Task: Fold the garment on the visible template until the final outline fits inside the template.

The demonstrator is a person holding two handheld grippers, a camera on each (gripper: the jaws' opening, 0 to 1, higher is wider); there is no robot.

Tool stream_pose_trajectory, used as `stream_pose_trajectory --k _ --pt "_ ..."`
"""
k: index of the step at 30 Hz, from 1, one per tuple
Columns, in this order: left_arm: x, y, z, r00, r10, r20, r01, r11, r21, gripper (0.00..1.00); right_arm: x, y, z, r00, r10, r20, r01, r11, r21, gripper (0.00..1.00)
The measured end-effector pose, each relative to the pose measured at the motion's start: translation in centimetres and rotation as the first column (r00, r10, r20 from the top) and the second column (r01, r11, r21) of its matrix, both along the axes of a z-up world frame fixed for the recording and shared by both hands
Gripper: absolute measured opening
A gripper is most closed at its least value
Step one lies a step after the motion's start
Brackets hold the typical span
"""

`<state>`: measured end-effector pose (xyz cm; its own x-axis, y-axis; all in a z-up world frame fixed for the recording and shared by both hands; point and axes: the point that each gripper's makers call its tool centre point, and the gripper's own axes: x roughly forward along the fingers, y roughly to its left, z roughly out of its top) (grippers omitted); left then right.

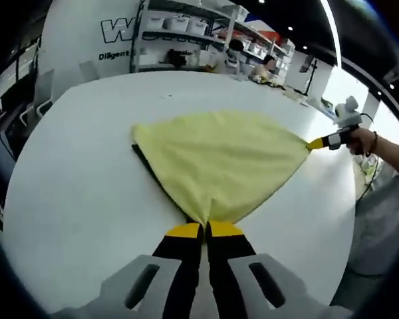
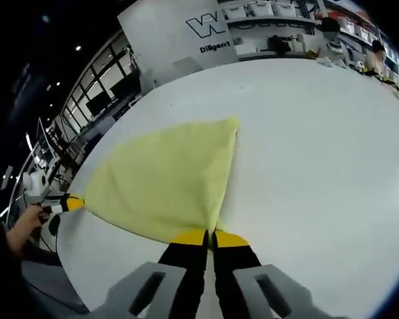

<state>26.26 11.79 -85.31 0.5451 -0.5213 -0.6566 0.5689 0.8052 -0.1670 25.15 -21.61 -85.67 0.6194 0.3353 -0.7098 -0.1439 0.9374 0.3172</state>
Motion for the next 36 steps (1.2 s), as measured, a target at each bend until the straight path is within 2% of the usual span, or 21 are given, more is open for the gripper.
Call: stream_pose_trajectory --k 11,17,21,23,30,34,35,36 --pt "-2.2 0.7 -0.2 0.999 0.031 -0.036 -0.032 0.999 -0.017 0.03 -3.0 0.6 0.0 0.999 0.019 -0.035 -0.019 1.0 -0.009 0.0" --pt "-3.4 0.8 -0.4 0.997 0.055 -0.045 -0.056 0.998 -0.022 0.03 -3.7 0.5 -0.1 0.999 0.005 -0.045 -0.005 1.0 -0.003 0.0" --pt "-4.2 1.1 -0.6 0.992 0.089 -0.085 -0.091 0.996 -0.01 0.04 -4.2 0.6 -0.2 0.999 0.016 -0.051 -0.016 1.0 -0.007 0.0" --pt "-4.5 1.1 -0.6 0.993 0.088 -0.085 -0.088 0.996 -0.001 0.04 -4.6 0.8 -0.2 0.998 0.029 -0.05 -0.03 0.999 -0.024 0.0" --pt "-4.6 1.2 -0.8 0.993 0.093 -0.072 -0.091 0.996 0.025 0.05 -5.0 0.7 -0.4 0.997 0.064 -0.043 -0.067 0.996 -0.063 0.0" --pt "-4.7 1.3 -0.8 0.993 0.106 -0.06 -0.105 0.994 0.027 0.07 -5.0 0.7 -0.5 0.998 0.054 -0.038 -0.056 0.997 -0.057 0.0" --pt "-4.7 1.4 -0.8 0.991 0.117 -0.065 -0.116 0.993 0.018 0.1 -4.9 0.7 -0.1 0.999 0.036 -0.027 -0.037 0.998 -0.042 0.01" --pt "-5.0 1.6 -0.8 0.987 0.134 -0.092 -0.134 0.991 0.011 0.1 -4.6 0.8 0.4 1.0 0.014 -0.007 -0.015 1.0 -0.021 0.07"
